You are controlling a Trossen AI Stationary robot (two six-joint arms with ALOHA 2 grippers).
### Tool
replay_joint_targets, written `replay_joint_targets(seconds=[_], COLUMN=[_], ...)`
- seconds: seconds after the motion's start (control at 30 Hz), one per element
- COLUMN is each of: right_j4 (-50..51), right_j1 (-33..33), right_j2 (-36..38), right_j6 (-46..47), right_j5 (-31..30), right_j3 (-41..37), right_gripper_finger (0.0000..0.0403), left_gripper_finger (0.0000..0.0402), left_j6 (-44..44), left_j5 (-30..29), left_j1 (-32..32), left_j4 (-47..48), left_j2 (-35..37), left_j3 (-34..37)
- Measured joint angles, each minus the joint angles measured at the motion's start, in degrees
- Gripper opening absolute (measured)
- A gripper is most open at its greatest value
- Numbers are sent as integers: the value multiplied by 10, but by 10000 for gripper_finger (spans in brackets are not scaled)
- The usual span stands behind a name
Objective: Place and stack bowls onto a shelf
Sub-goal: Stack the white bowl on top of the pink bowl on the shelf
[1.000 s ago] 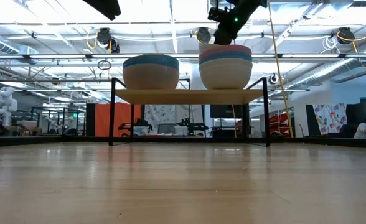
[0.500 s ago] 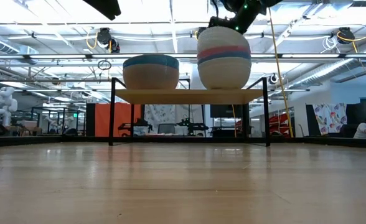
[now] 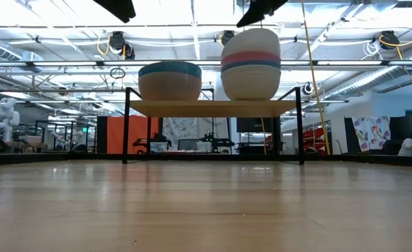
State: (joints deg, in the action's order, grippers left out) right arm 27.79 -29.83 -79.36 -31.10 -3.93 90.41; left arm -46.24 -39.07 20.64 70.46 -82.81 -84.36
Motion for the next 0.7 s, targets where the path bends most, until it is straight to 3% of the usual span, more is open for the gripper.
replay_joint_targets(seconds=[0.37, 0.6, 0.7], right_j4=[133, 283, 295], right_j1=[60, 114, 137], right_j2=[41, 60, 60], right_j6=[41, 90, 94], right_j5=[30, 198, 223], right_j3=[0, -2, -38], right_gripper_finger=[112, 109, 109], left_gripper_finger=[147, 147, 147], left_j6=[7, 11, 15], left_j5=[0, 0, 0], left_j1=[0, -2, -3], left_j4=[1, 1, 1], left_j2=[0, 0, 0], left_j3=[0, 0, 0])
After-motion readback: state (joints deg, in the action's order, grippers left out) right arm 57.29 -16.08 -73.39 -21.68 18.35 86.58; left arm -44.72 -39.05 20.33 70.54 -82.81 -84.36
